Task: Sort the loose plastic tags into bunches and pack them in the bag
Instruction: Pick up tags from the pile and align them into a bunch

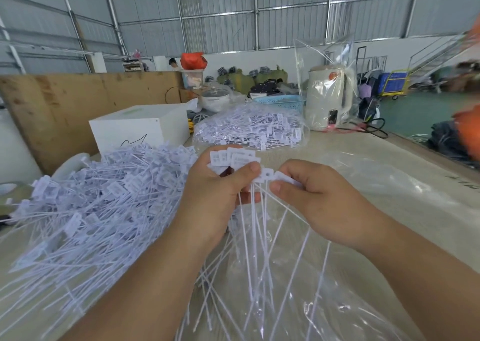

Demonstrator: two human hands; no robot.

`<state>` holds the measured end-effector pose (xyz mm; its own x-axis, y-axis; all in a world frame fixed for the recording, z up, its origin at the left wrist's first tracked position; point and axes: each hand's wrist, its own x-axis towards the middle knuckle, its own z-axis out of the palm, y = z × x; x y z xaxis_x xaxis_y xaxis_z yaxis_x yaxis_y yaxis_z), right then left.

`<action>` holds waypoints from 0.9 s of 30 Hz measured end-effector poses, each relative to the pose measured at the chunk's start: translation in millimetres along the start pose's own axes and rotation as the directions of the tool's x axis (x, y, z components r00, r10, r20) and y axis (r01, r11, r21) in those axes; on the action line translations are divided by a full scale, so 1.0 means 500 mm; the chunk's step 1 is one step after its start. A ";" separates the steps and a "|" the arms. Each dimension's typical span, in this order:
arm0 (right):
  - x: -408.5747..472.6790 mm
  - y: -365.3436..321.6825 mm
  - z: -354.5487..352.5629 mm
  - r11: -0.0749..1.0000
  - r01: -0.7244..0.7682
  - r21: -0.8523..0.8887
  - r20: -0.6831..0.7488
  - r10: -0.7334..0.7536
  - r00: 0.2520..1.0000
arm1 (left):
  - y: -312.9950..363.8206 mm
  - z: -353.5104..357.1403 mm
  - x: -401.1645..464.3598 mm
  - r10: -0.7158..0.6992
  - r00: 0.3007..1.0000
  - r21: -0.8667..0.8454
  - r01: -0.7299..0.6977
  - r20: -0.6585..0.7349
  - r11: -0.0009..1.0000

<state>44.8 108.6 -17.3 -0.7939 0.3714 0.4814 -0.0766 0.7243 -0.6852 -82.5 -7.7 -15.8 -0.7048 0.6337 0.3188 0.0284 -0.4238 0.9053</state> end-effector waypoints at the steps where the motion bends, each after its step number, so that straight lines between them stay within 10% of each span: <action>1: 0.000 -0.003 0.005 1.000 0.009 -0.024 -0.019 -0.010 1.000 | -0.001 0.003 0.000 0.003 1.000 -0.011 -0.003 -0.009 1.000; 8: 0.001 -0.017 0.002 0.980 0.119 -0.159 -0.346 -0.168 0.923 | 0.008 -0.029 0.034 -0.268 0.957 -0.276 0.229 -0.112 0.934; 14: -0.007 -0.001 0.010 0.990 0.128 -0.066 0.105 -0.120 0.987 | 0.001 -0.003 0.004 -0.107 0.973 0.023 0.105 0.203 0.994; 27: -0.001 0.003 -0.012 0.998 0.035 -0.046 0.111 -0.030 0.993 | 0.005 -0.011 0.008 -0.037 0.998 0.043 0.035 0.049 0.998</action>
<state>48.6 113.2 -15.4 -0.8533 0.2828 0.4380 -0.0766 0.7630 -0.6418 -89.2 -9.9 -13.7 -0.6695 0.6802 0.2986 0.0345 -0.3731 0.9271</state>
